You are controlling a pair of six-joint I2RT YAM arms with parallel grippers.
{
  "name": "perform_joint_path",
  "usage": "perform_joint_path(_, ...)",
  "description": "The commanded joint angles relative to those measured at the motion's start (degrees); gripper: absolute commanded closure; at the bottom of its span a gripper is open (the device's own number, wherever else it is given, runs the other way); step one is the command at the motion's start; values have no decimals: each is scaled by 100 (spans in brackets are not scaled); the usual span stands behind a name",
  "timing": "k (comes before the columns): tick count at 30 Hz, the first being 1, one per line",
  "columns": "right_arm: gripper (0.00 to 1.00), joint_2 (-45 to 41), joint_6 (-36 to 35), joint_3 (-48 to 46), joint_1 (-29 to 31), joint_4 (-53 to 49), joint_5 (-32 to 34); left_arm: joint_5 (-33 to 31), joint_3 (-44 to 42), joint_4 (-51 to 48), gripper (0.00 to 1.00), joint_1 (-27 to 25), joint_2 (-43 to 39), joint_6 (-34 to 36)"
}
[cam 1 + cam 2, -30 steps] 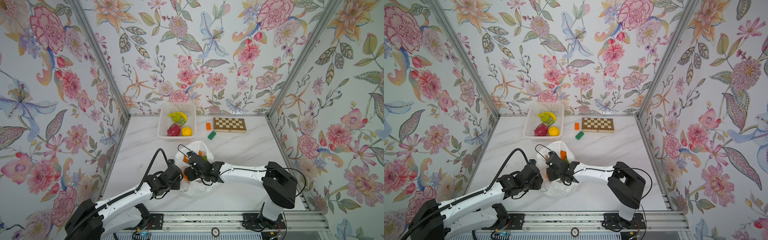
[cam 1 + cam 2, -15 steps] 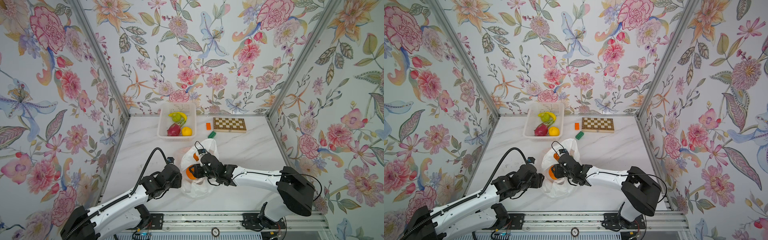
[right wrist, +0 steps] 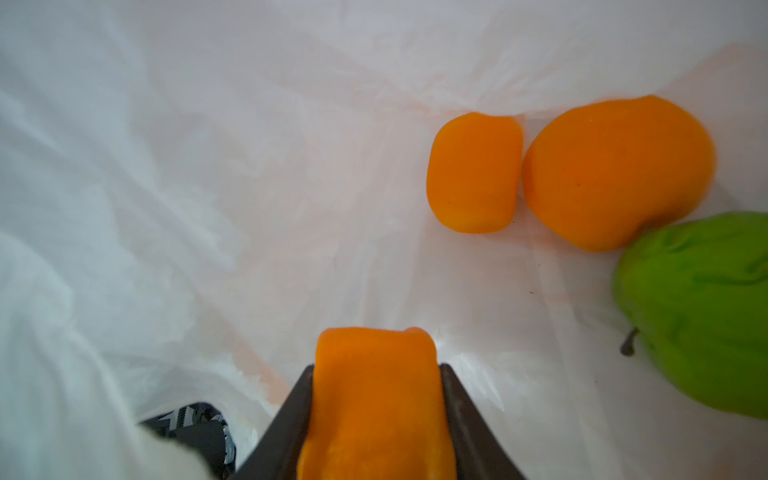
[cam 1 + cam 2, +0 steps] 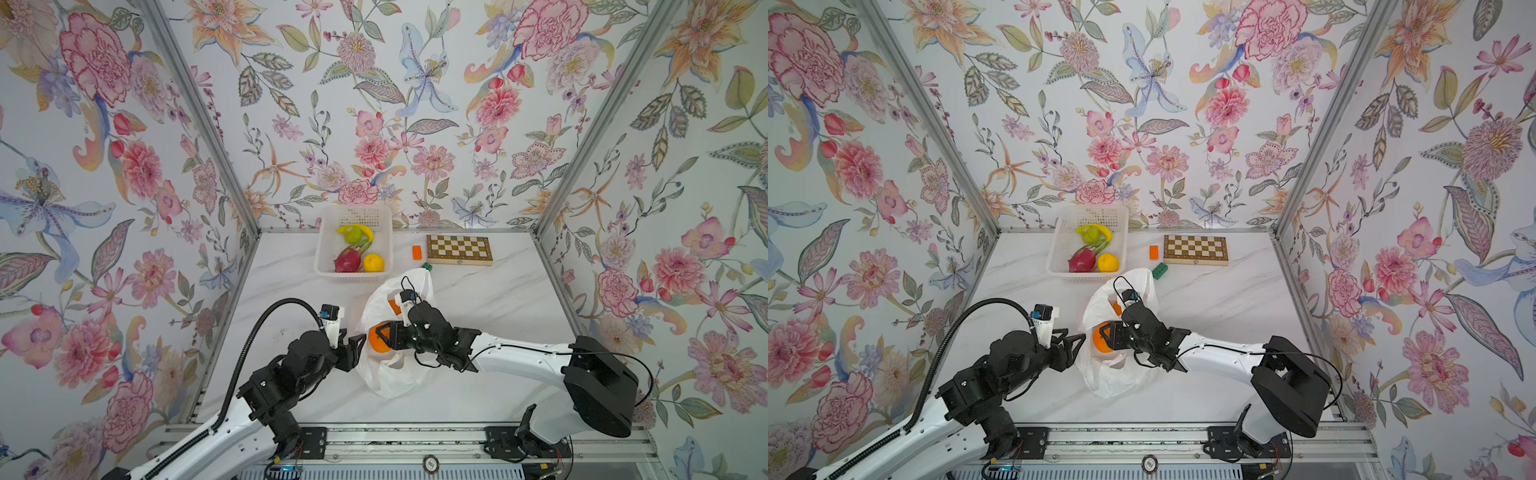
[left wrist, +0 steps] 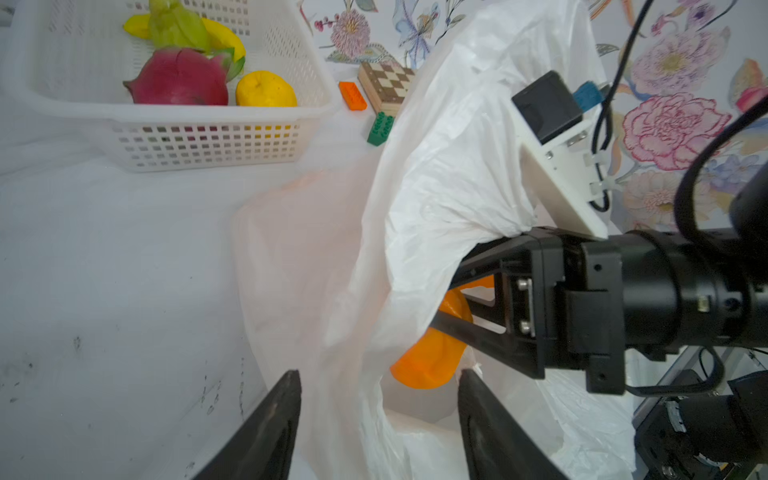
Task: Untie the knot of the plastic bag and take out the fruit
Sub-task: 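Hold the bag rim with the left gripper while the right grasps an orange fruit, then lift the orange fruit out with the right gripper toward the left gripper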
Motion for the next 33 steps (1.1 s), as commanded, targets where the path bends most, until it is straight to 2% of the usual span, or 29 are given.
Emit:
perform_joint_path(1, 62, -224, 81, -132, 50, 102, -51, 267, 208, 644, 36, -60, 93, 653)
perform_joint_path(5, 62, -420, 52, -315, 150, 78, 56, -291, 602, 846, 27, -59, 662, 729)
perform_joint_path(9, 62, -602, -56, -400, 228, -16, 44, -596, 925, 1009, 26, -54, 1355, 818)
perform_joint_path(18, 62, -1021, -192, -679, 458, 171, 130, -1284, 1398, 1107, 38, 92, 2599, 627)
perform_joint_path(27, 64, -1783, -208, -884, 554, 190, 337, -1087, 1436, 1172, 39, 468, 2716, 611)
perform_joint_path(33, 64, -2472, -253, -775, 455, -1, 701, -383, 1382, 1213, 25, 505, 2213, 1384)
